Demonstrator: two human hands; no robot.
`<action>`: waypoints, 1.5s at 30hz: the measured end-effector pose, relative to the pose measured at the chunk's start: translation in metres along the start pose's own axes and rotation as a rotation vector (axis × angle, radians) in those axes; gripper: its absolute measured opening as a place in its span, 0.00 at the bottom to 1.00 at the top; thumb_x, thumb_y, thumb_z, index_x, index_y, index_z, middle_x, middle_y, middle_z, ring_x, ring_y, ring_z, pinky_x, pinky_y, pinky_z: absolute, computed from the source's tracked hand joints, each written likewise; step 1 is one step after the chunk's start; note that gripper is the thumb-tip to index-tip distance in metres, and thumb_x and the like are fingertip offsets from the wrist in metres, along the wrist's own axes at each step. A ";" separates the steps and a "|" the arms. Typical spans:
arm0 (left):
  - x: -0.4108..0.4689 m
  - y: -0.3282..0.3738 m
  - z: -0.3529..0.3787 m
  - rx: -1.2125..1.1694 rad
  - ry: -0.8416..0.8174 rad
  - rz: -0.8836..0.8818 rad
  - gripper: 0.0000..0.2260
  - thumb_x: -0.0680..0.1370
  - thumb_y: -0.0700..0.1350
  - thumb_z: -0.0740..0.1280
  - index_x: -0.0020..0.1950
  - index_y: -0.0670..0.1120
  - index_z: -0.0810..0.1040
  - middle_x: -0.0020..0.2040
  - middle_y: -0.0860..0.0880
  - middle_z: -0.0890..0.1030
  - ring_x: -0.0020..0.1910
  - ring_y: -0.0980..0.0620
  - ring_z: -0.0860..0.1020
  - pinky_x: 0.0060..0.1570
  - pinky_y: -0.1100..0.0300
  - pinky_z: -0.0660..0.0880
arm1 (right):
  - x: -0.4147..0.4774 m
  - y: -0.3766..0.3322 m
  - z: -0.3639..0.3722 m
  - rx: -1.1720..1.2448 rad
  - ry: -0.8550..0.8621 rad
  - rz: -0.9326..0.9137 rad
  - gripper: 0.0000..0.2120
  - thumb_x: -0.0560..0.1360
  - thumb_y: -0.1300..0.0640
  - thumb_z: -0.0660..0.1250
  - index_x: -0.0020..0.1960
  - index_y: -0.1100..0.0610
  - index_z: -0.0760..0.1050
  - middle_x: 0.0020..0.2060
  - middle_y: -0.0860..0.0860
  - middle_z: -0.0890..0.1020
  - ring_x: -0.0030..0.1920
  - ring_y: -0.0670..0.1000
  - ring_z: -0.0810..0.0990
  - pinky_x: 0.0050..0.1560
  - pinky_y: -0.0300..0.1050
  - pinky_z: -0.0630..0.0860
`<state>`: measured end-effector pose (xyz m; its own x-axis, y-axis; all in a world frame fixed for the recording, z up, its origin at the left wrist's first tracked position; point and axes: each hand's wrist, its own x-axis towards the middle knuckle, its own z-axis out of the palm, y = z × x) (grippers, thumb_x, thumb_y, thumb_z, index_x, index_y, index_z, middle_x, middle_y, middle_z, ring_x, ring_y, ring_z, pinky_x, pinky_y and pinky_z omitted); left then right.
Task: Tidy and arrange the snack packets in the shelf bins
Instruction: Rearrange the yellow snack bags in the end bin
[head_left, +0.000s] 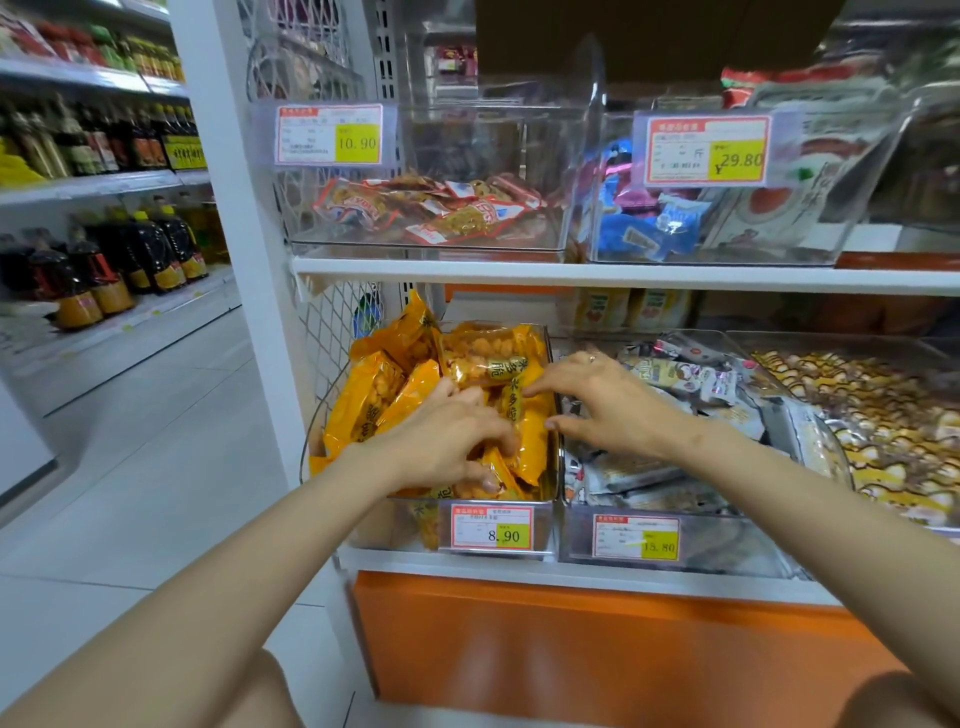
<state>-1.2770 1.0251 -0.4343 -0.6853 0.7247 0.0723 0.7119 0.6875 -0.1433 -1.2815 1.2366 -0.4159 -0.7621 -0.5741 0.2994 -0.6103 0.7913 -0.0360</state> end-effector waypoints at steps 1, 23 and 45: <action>0.000 0.000 -0.001 0.018 0.011 0.020 0.15 0.74 0.58 0.66 0.58 0.57 0.74 0.55 0.58 0.75 0.50 0.58 0.63 0.47 0.60 0.51 | 0.000 -0.001 0.000 -0.038 -0.018 0.007 0.20 0.75 0.49 0.66 0.67 0.48 0.71 0.64 0.47 0.75 0.66 0.49 0.68 0.70 0.49 0.53; -0.042 -0.054 -0.026 0.038 0.323 -0.138 0.04 0.72 0.44 0.72 0.40 0.49 0.78 0.37 0.58 0.75 0.41 0.54 0.66 0.42 0.59 0.50 | 0.001 -0.026 0.018 -0.342 -0.187 0.025 0.41 0.66 0.32 0.67 0.73 0.46 0.59 0.69 0.54 0.61 0.71 0.57 0.58 0.72 0.67 0.41; -0.025 -0.012 -0.025 0.169 0.010 -0.143 0.10 0.77 0.57 0.61 0.45 0.53 0.75 0.44 0.54 0.74 0.50 0.53 0.71 0.51 0.58 0.61 | -0.007 -0.030 0.006 -0.037 -0.090 -0.083 0.17 0.76 0.47 0.64 0.64 0.46 0.73 0.59 0.46 0.77 0.65 0.49 0.68 0.74 0.59 0.38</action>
<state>-1.2642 0.9997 -0.4101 -0.7752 0.6214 0.1139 0.5711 0.7663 -0.2944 -1.2590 1.2153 -0.4228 -0.7266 -0.6533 0.2130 -0.6651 0.7465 0.0208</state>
